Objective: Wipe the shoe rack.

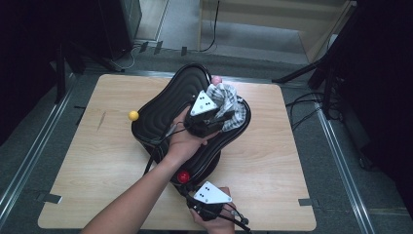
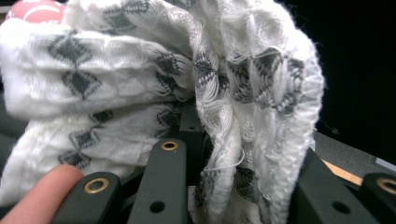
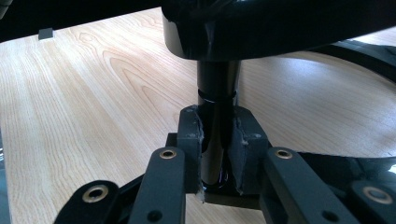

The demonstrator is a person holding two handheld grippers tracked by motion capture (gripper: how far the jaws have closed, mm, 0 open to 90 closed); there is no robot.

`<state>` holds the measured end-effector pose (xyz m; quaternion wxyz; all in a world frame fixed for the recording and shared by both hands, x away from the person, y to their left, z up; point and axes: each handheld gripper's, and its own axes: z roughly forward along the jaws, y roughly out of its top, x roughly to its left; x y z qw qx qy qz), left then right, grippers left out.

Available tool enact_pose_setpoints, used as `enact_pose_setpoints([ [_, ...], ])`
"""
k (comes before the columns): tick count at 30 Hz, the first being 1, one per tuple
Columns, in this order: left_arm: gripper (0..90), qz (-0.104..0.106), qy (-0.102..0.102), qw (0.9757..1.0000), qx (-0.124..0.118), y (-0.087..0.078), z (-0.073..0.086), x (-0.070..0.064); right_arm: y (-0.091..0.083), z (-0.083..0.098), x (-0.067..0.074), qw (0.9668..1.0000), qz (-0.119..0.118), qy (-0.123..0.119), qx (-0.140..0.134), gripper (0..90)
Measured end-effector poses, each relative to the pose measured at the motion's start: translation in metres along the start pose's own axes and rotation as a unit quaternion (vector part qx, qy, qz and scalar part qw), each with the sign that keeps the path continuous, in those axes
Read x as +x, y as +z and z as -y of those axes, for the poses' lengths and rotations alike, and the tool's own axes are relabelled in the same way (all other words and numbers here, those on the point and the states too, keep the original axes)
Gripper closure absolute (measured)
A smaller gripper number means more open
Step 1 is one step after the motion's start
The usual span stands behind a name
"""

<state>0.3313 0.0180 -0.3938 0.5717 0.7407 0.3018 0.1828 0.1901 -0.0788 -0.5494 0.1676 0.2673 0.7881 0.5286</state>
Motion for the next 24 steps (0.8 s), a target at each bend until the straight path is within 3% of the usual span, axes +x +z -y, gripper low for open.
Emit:
enact_pose_setpoints([
  [9,73.5,0.005,0.004,1.0000,0.006,-0.016,0.015,0.007,0.000,0.000,0.000,1.0000,0.000,0.000,0.000,76.1],
  [16,73.6,0.011,-0.004,0.9998,0.014,-0.039,0.035,0.016,0.000,0.000,0.000,1.0000,0.000,0.000,0.001,76.0],
  [24,74.0,0.014,-0.004,0.9994,0.031,-0.064,0.056,0.017,0.000,0.000,0.001,1.0000,0.000,0.002,0.002,76.1],
])
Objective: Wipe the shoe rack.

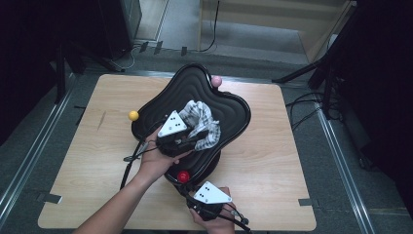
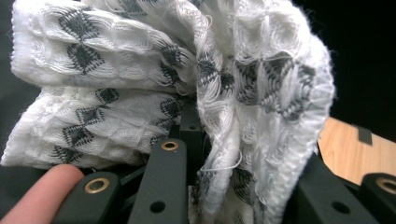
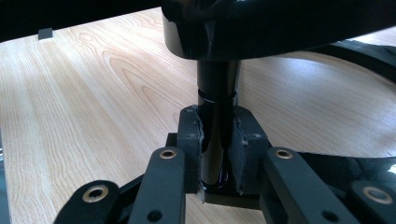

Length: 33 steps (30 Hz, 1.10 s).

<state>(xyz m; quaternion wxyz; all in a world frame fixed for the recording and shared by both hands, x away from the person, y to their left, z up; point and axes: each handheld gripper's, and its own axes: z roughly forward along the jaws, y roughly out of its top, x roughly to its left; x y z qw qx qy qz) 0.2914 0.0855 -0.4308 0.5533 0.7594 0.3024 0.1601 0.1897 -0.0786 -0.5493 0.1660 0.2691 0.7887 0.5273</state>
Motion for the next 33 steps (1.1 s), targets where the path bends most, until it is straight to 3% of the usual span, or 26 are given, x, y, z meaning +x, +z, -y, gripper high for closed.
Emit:
enact_pose_setpoints([
  [2,75.0,-0.004,0.001,1.0000,0.007,-0.007,0.005,0.001,0.000,0.000,0.000,1.0000,0.000,0.000,0.000,76.1],
  [4,77.2,-0.025,-0.006,0.9997,0.003,-0.017,0.014,0.003,0.000,0.000,0.000,1.0000,0.000,0.000,0.000,76.1],
  [8,79.0,-0.010,-0.050,0.9987,0.008,-0.029,0.024,0.011,0.000,0.000,0.000,1.0000,0.000,0.000,0.000,76.1],
  [12,79.2,0.005,-0.059,0.9982,0.012,-0.041,0.037,0.006,0.000,0.000,0.000,1.0000,0.000,0.000,0.000,76.0],
  [18,79.2,0.013,-0.061,0.9979,0.019,-0.053,0.052,-0.005,0.000,0.000,0.000,1.0000,0.001,-0.002,-0.001,76.0],
  [21,79.1,0.008,-0.043,0.9987,0.028,-0.056,0.054,-0.012,0.000,0.000,0.000,1.0000,0.001,-0.002,0.000,76.0],
  [24,79.0,0.006,-0.040,0.9988,0.028,-0.057,0.058,-0.016,0.000,0.000,0.000,1.0000,0.002,-0.001,-0.001,76.0],
  [27,78.8,0.011,-0.046,0.9985,0.028,-0.055,0.055,-0.013,0.000,0.000,0.000,1.0000,0.001,-0.001,-0.001,76.0],
  [33,78.4,0.019,-0.038,0.9988,0.027,-0.043,0.042,-0.011,0.000,0.000,0.000,1.0000,0.001,-0.002,-0.001,76.1],
])
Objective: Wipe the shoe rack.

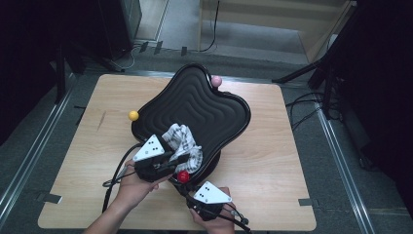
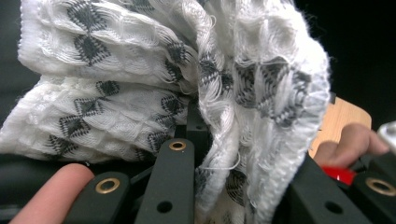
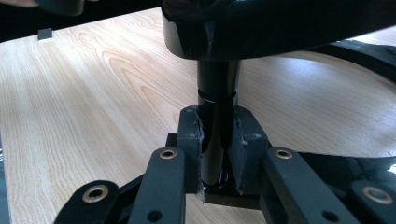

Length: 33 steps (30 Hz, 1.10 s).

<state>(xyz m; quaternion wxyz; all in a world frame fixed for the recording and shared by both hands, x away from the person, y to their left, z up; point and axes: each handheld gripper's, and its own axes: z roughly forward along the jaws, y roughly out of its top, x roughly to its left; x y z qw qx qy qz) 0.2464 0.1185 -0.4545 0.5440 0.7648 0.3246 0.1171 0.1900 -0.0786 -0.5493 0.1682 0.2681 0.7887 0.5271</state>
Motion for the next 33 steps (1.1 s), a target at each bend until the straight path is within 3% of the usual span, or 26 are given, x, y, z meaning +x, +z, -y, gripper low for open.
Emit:
enact_pose_setpoints([
  [8,78.4,0.011,0.033,0.9992,0.018,0.023,-0.032,-0.004,0.000,0.000,0.000,1.0000,-0.002,0.002,0.000,76.0],
  [13,78.1,0.007,0.058,0.9980,0.026,0.039,-0.055,-0.008,0.000,0.000,0.000,1.0000,-0.003,0.003,0.000,76.0],
  [23,77.7,-0.001,0.084,0.9962,0.022,0.075,-0.097,-0.015,0.000,0.000,0.000,1.0000,-0.003,0.001,-0.001,76.1],
  [25,77.5,0.001,0.081,0.9965,0.017,0.082,-0.104,-0.017,0.000,0.000,0.000,1.0000,-0.003,0.000,-0.001,76.1],
  [29,77.2,0.018,0.039,0.9991,0.002,0.093,-0.113,-0.015,0.000,0.000,0.000,1.0000,-0.003,0.000,-0.001,76.1],
  [33,77.2,0.014,0.043,0.9990,-0.002,0.096,-0.113,-0.019,0.000,0.000,0.000,1.0000,-0.004,0.002,0.000,76.1],
])
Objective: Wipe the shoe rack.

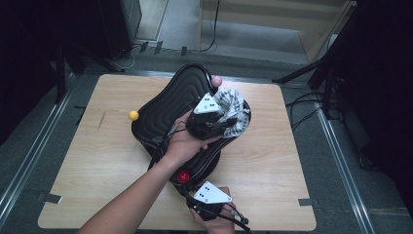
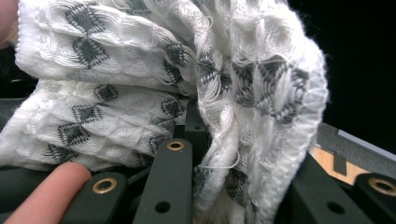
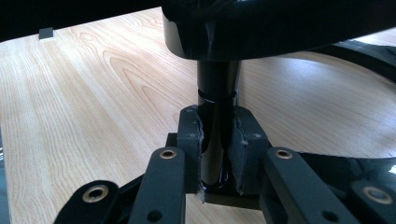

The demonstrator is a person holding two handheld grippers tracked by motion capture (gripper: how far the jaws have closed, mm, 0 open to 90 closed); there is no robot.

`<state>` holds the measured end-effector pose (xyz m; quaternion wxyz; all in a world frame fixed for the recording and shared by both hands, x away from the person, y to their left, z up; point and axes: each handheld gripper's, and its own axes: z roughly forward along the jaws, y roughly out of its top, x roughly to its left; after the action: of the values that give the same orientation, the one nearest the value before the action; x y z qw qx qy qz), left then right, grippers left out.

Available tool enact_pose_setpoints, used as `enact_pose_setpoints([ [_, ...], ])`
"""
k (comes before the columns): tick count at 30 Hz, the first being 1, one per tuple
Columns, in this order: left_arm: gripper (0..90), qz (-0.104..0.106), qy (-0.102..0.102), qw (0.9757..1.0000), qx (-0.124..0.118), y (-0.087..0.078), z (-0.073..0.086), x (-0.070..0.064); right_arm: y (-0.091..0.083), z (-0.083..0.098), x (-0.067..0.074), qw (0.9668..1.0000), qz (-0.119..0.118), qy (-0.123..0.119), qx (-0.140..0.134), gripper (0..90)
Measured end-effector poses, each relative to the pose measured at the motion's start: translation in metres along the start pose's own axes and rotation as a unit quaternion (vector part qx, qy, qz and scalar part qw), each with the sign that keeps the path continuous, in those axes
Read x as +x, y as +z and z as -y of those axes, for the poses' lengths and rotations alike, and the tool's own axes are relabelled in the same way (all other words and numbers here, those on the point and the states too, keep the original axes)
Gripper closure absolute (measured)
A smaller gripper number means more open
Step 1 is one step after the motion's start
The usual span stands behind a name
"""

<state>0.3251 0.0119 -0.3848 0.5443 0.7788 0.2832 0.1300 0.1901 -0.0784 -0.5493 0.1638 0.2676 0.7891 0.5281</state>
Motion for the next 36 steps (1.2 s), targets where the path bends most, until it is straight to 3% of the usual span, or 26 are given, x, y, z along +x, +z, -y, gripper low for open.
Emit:
enact_pose_setpoints([
  [12,77.6,0.000,0.006,0.9998,0.017,-0.033,0.036,-0.003,0.001,0.000,0.001,1.0000,0.002,0.000,0.000,76.1],
  [18,78.3,0.019,-0.016,0.9994,0.025,-0.056,0.063,0.006,0.001,0.000,0.000,1.0000,0.003,-0.002,-0.001,76.1],
  [24,78.7,0.024,-0.038,0.9987,0.025,-0.077,0.089,0.013,0.001,0.000,0.000,1.0000,0.002,-0.001,0.000,76.1],
  [28,78.7,0.027,-0.061,0.9977,0.013,-0.089,0.108,0.016,0.001,0.000,0.000,1.0000,0.003,-0.004,0.000,76.1],
  [36,78.7,0.023,-0.078,0.9967,-0.003,-0.108,0.135,0.014,0.001,0.000,0.001,1.0000,0.004,-0.002,0.000,76.0],
])
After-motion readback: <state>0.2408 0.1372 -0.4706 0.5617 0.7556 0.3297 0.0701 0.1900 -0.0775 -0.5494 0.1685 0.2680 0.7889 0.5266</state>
